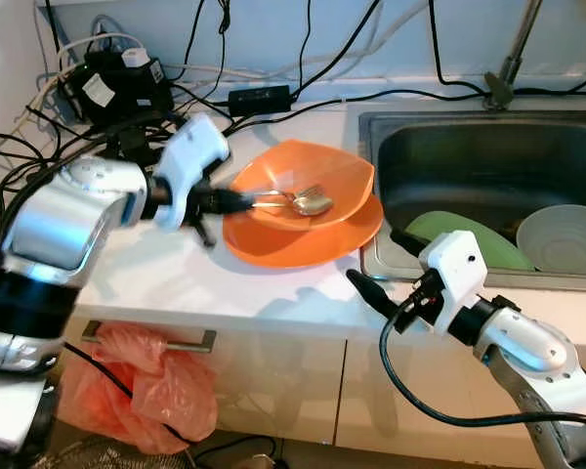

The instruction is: Kitchen organization

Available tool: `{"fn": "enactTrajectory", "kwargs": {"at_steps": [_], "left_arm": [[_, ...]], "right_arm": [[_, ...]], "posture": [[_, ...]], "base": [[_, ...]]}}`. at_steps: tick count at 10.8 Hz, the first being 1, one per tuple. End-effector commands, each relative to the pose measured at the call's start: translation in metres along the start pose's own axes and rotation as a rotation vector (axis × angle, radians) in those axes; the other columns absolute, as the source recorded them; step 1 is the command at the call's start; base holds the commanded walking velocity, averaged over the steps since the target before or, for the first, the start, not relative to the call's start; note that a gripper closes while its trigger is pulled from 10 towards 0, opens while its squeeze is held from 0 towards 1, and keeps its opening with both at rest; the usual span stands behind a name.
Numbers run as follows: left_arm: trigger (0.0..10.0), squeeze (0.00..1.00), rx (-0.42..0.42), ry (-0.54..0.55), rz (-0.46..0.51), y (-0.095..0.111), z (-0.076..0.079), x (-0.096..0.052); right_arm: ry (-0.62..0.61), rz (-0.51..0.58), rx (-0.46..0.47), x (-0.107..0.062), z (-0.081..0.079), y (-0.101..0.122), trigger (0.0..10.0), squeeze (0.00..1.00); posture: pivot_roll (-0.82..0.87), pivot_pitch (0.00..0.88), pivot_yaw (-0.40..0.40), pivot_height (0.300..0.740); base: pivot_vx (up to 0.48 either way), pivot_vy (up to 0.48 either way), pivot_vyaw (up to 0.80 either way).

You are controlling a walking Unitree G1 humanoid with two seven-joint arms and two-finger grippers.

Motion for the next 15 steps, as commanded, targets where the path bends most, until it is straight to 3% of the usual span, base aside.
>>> {"fn": "enactTrajectory", "kwargs": {"at_steps": [1,2,4,6,7,9,11,13,15], "left_arm": [[0.0,0.00,-0.035,0.071,0.089,0.013,-0.011,-0.006],[0.0,0.00,-0.054,0.107,0.145,0.019,-0.015,-0.006],[0.0,0.00,-0.133,0.173,0.370,0.038,-0.015,0.006],[0.0,0.00,-0.257,0.124,0.468,0.039,0.008,0.036],[0.0,0.00,-0.297,0.081,0.492,0.038,0.021,0.050],[0.0,0.00,-0.304,0.021,0.498,0.038,0.041,0.069],[0.0,0.00,-0.307,-0.121,0.533,0.043,0.071,0.092],[0.0,0.00,-0.292,-0.284,0.567,0.049,0.098,0.093],[0.0,0.00,-0.328,-0.330,0.613,0.052,0.102,0.086]], "right_arm": [[-0.018,0.024,-0.008,0.002,0.003,0.005,10.0,0.00],[-0.029,0.034,0.000,0.002,0.005,0.007,10.0,0.00],[-0.138,0.136,0.100,0.004,0.021,0.022,10.0,0.00],[-0.284,0.281,0.258,0.006,0.044,0.043,10.0,0.00],[-0.285,0.298,0.280,0.006,0.046,0.046,10.0,0.00],[-0.286,0.343,0.349,0.007,0.047,0.053,10.0,0.00],[-0.267,0.431,0.555,0.007,0.052,0.063,10.0,0.00],[-0.244,0.447,0.616,0.006,0.051,0.067,10.0,0.00],[-0.228,0.426,0.631,0.006,0.051,0.067,10.0,0.00]], "posture": [[0.09,0.025,0.123,0.740],[0.09,0.025,0.120,0.740],[0.08,0.023,0.113,0.740],[0.07,0.020,0.104,0.740],[0.06,0.021,0.100,0.740],[0.06,0.023,0.096,0.740],[0.04,0.024,0.096,0.740],[0.03,0.025,0.090,0.740],[0.03,0.028,0.078,0.740]], "base": [[0.000,0.000,0.00],[0.000,0.000,0.00],[0.000,0.000,0.00],[0.000,0.000,0.00],[0.000,0.000,0.00],[0.000,0.000,0.00],[0.000,0.000,0.00],[0.000,0.000,0.00],[0.000,0.000,0.00]]}}
Point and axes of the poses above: a point about 5 cm out from each wrist's last joint towards the gripper, its own x axis pointing out of the wrist towards the gripper, its own y axis along the axis of the wrist's last joint, z = x × y, the point moved 1 cm from there along x, pointing out of the wrist towards the gripper, and after that the axes turned 2 degrees about x, right-handed, at the moved point
